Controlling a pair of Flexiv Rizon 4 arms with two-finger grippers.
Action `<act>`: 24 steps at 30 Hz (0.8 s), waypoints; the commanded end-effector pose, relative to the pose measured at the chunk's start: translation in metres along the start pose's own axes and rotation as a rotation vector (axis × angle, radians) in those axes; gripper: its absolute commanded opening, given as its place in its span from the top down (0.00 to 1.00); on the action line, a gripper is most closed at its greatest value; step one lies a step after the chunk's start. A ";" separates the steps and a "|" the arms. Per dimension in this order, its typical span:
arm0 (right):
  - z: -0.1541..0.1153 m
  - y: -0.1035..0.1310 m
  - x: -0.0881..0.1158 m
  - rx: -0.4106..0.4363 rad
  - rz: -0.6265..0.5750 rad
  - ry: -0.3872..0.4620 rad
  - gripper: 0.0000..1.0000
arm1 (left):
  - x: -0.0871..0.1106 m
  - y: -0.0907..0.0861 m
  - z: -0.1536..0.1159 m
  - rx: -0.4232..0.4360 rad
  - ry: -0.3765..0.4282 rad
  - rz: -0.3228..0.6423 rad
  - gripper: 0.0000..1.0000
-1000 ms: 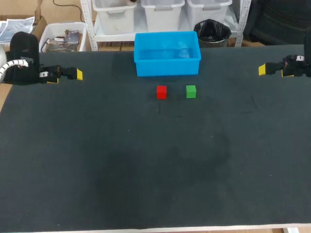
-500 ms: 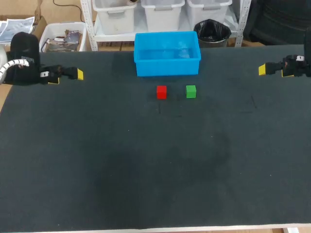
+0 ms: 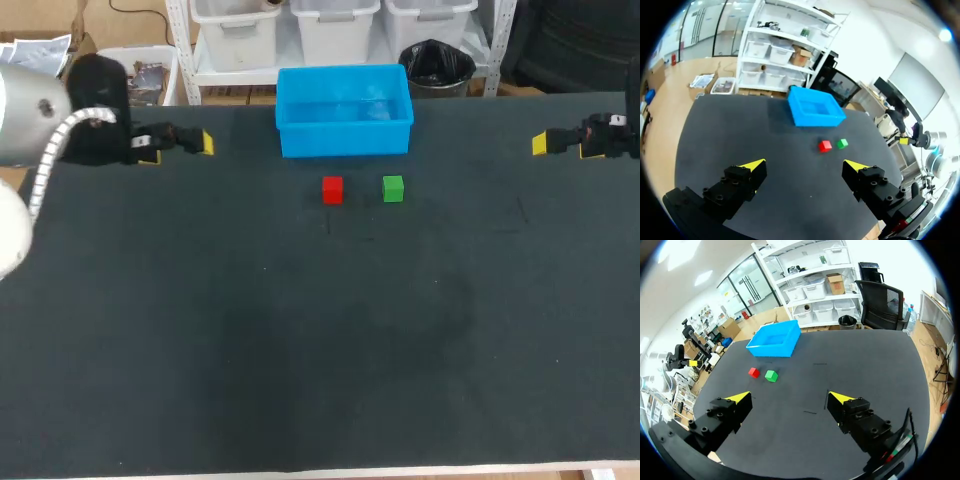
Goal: Use the left arm to pick the red cube and place it into the blue plastic box first, then use the right arm to grasp the green cube and put it into the same blue plastic box after the first action is fully finished.
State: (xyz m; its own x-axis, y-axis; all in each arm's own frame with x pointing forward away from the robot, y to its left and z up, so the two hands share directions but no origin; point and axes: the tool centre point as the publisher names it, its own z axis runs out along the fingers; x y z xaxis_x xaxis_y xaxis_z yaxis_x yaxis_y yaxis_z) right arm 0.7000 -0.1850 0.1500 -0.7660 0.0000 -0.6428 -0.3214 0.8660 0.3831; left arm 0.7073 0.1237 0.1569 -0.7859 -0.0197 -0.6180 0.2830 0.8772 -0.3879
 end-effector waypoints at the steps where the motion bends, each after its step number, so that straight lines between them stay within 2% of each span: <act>1: 0.000 0.000 0.000 0.000 0.000 0.000 0.00 | -0.016 -0.021 0.019 -0.267 0.047 0.004 0.00; 5: 0.000 0.000 0.000 0.000 0.000 0.000 0.00 | -0.024 -0.038 0.030 -0.310 0.071 -0.033 0.00; 8: 0.000 0.000 0.000 0.000 0.000 0.000 0.00 | -0.025 -0.041 0.032 -0.311 0.080 -0.040 0.00; 10: 0.000 0.000 0.000 0.000 0.000 0.000 0.00 | -0.028 -0.053 0.047 -0.370 0.141 -0.028 0.00; 12: 0.000 0.000 0.000 0.000 0.000 0.000 0.00 | -0.029 -0.057 0.055 -0.391 0.175 -0.026 0.00; 20: 0.000 0.000 0.000 0.000 0.000 0.000 0.00 | -0.030 -0.077 0.083 -0.469 0.247 0.005 0.00; 24: 0.000 0.000 0.000 0.000 0.000 0.000 0.00 | -0.028 -0.082 0.094 -0.496 0.299 -0.049 0.00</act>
State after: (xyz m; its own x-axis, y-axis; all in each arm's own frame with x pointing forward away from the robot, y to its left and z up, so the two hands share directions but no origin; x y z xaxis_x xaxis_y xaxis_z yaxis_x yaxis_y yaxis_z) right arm 0.7000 -0.1851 0.1500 -0.7660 0.0001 -0.6428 -0.3213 0.8660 0.3831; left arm 0.7453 0.0184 0.1464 -0.9117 0.0135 -0.4106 0.1511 0.9404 -0.3046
